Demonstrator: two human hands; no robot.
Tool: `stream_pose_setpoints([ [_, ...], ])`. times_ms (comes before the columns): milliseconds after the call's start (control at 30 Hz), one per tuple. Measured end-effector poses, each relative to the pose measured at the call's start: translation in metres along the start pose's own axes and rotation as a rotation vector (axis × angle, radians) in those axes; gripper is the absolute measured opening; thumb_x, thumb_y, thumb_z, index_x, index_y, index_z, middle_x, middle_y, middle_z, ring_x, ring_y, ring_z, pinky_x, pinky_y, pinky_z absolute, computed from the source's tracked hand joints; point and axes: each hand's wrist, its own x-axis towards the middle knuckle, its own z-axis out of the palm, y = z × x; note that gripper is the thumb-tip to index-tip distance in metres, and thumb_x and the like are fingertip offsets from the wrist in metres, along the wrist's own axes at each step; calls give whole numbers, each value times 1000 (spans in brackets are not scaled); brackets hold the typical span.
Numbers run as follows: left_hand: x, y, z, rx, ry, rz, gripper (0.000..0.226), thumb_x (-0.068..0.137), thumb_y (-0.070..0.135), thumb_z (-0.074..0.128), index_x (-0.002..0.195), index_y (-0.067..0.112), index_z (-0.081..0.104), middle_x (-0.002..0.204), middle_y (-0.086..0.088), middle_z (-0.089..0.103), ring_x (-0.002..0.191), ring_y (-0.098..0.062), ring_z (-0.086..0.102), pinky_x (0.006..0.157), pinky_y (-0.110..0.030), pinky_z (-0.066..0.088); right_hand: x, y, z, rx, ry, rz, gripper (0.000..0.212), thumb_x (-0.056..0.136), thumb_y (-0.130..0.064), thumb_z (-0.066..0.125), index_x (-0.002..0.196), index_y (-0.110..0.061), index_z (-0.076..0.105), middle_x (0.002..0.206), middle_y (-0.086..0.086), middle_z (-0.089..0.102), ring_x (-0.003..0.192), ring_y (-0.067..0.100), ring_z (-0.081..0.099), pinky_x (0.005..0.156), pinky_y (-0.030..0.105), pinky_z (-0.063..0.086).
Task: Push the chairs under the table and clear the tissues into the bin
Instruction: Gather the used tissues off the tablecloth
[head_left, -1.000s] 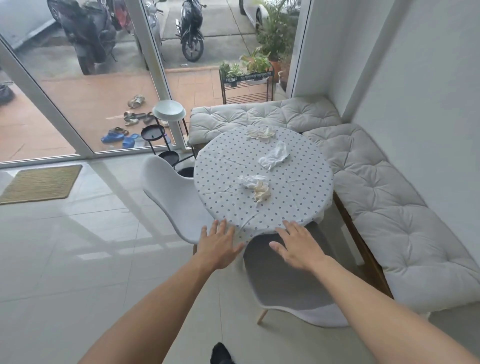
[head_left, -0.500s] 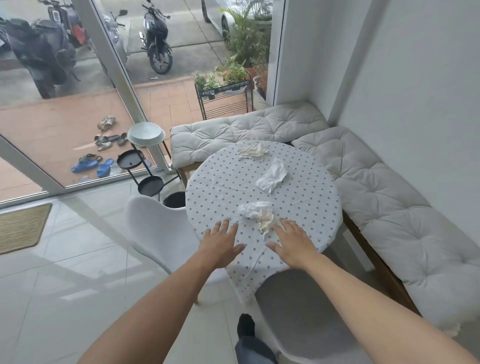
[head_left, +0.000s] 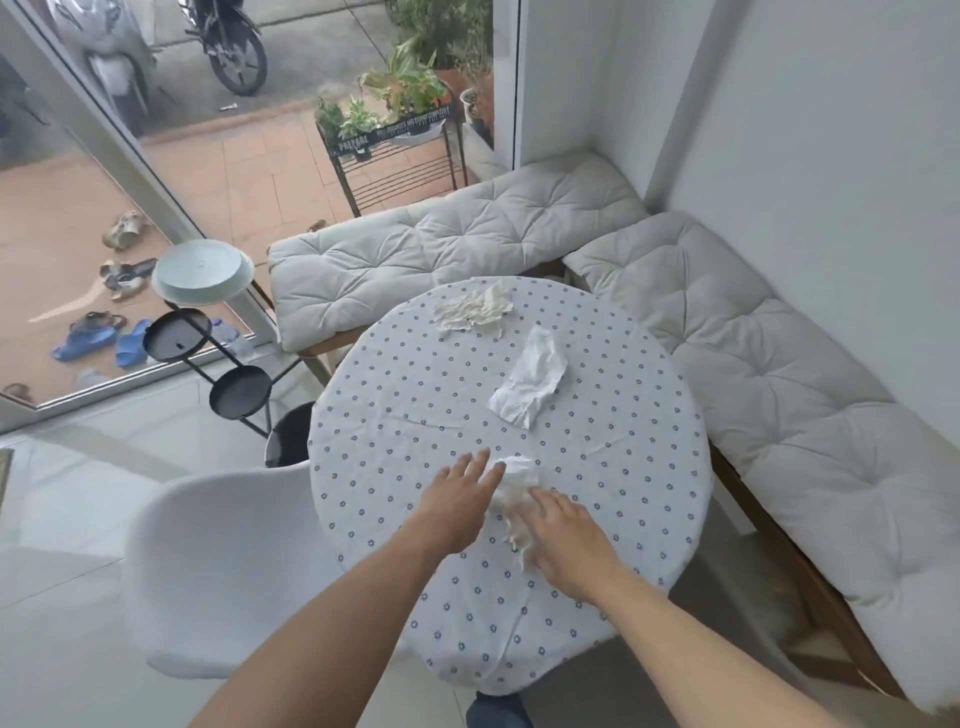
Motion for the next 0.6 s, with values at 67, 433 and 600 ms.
stream_pose_setpoints([
  [67,13,-2,2,2,9,38,86,94,-6,58,161,21,13,171,-12,15,150,-36,28,117,-47,37,6,2,1,22,16,-4,59,92,-24,65,145,-27,40,151,6,42,137,28,40,110,42,40],
  [433,41,-23,2,-150,19,-54,13,95,0,53,100,4,64,102,-12,56,81,-34,59,68,-46,55,18,18,-5,167,190,78,17,92,-3,58,104,-14,64,100,-1,58,95,20,54,68,28,49],
  [600,54,-44,-18,-348,169,-153,13,91,-5,44,93,4,52,97,-10,56,75,-36,56,63,-46,47,38,29,-30,276,379,186,14,97,-2,60,102,-12,67,99,-1,61,95,19,55,68,34,58],
])
